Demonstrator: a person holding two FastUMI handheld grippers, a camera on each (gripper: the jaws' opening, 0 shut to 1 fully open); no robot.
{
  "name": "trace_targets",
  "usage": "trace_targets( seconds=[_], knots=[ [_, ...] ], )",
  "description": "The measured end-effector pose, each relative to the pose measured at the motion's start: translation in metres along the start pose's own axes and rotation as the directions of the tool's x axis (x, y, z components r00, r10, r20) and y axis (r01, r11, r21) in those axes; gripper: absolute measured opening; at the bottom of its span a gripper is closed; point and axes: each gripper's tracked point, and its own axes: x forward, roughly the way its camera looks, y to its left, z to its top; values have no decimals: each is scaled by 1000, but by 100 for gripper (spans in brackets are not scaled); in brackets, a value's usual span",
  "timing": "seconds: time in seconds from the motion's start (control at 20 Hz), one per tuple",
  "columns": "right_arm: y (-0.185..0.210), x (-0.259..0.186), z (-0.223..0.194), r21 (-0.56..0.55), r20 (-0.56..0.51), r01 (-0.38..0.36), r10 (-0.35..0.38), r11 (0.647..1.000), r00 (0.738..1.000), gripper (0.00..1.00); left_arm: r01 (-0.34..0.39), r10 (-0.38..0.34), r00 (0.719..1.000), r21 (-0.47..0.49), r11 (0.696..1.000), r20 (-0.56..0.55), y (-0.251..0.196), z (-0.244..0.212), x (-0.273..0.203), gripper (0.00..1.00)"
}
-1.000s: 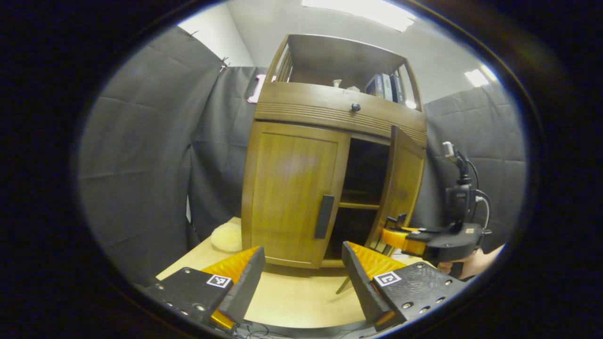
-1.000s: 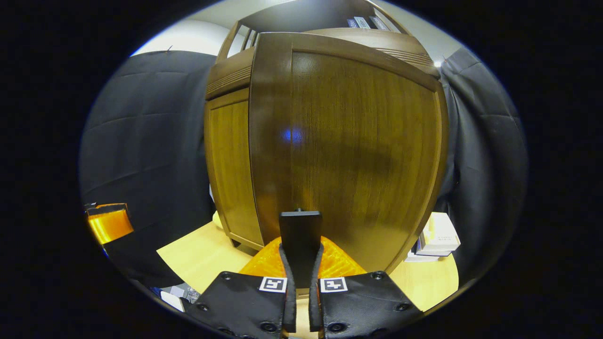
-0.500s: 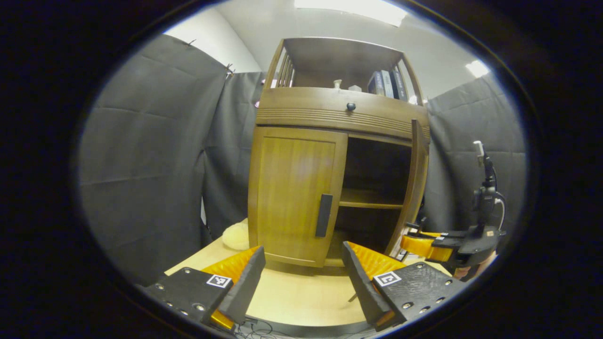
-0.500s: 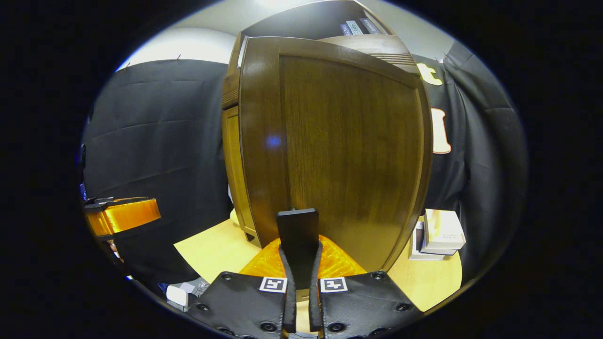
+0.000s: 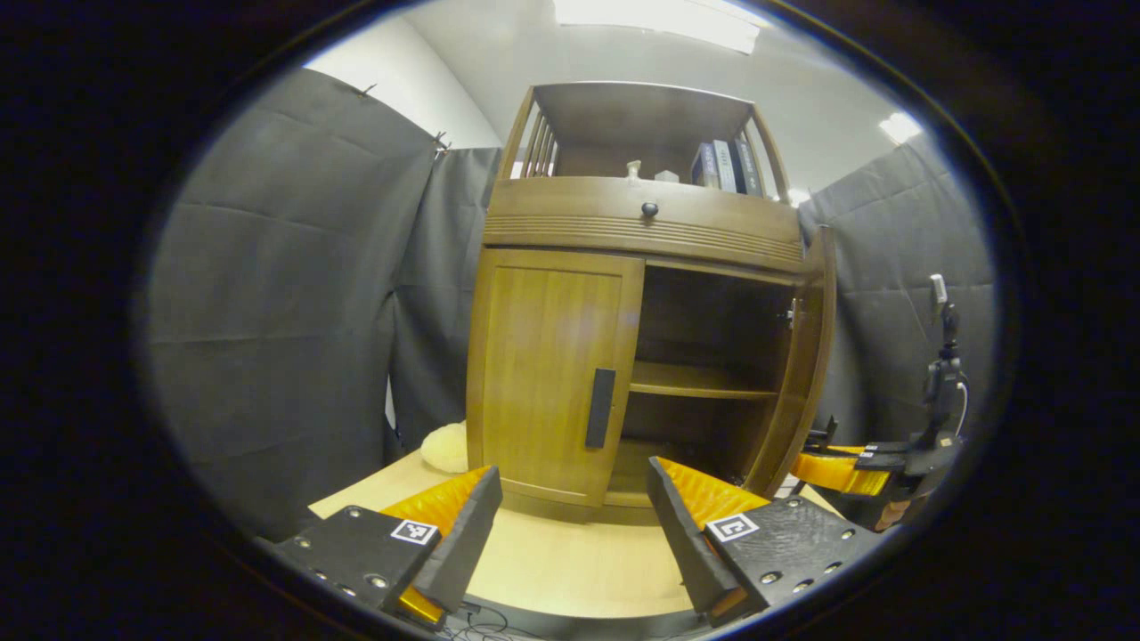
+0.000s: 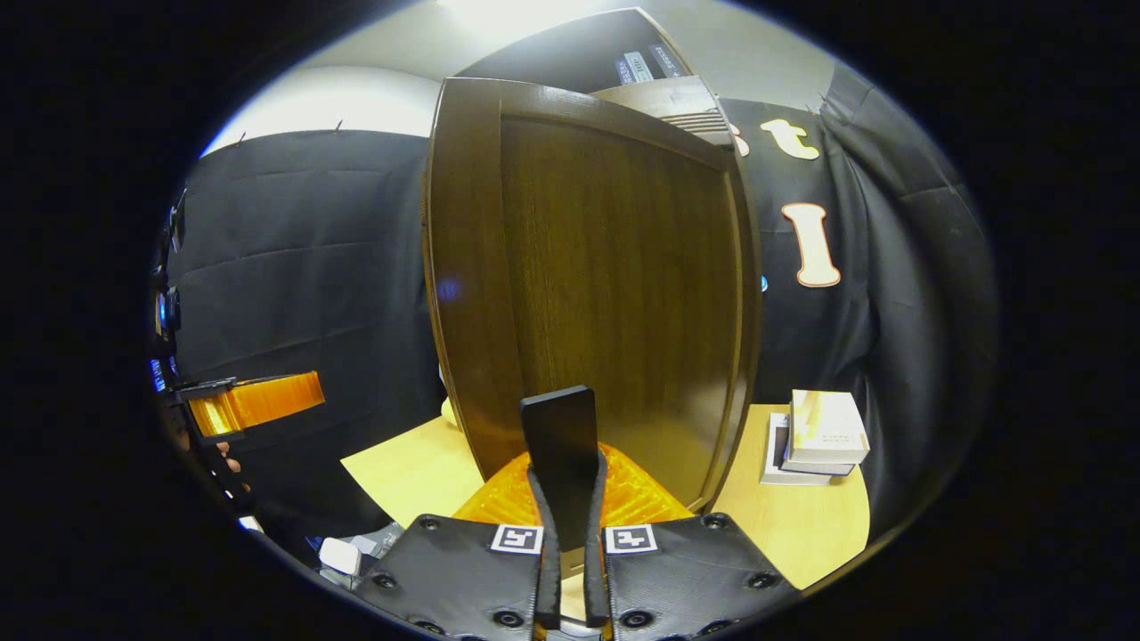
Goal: Open the right door of the double-door shoe cabinet with the right hand, and open the left door with the left hand.
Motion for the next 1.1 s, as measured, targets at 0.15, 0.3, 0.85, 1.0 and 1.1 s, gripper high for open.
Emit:
trace_targets(
  seconds=[0.15,0.3,0.85,1.0,1.1],
  knots=[
    [-14,-12,-4,10,0,26,-26,1000,1000,12,-2,1,1000,17,1000,13,-4,1,-3,95],
    [-28,-28,-6,33,17,42,-42,999,999,8,11,-11,1000,6,1000,19,-11,3,0,96],
    [-78,-60,-5,60,16,93,-94,994,995,11,85,-85,996,-15,996,-4,-47,-7,1,96],
    [-91,-65,-5,49,12,119,-120,992,993,11,91,-91,996,-24,996,3,-50,-5,3,96],
    [-102,-70,-4,68,13,149,-150,987,989,7,89,-89,996,-13,996,1,-49,-5,4,95]
  ],
)
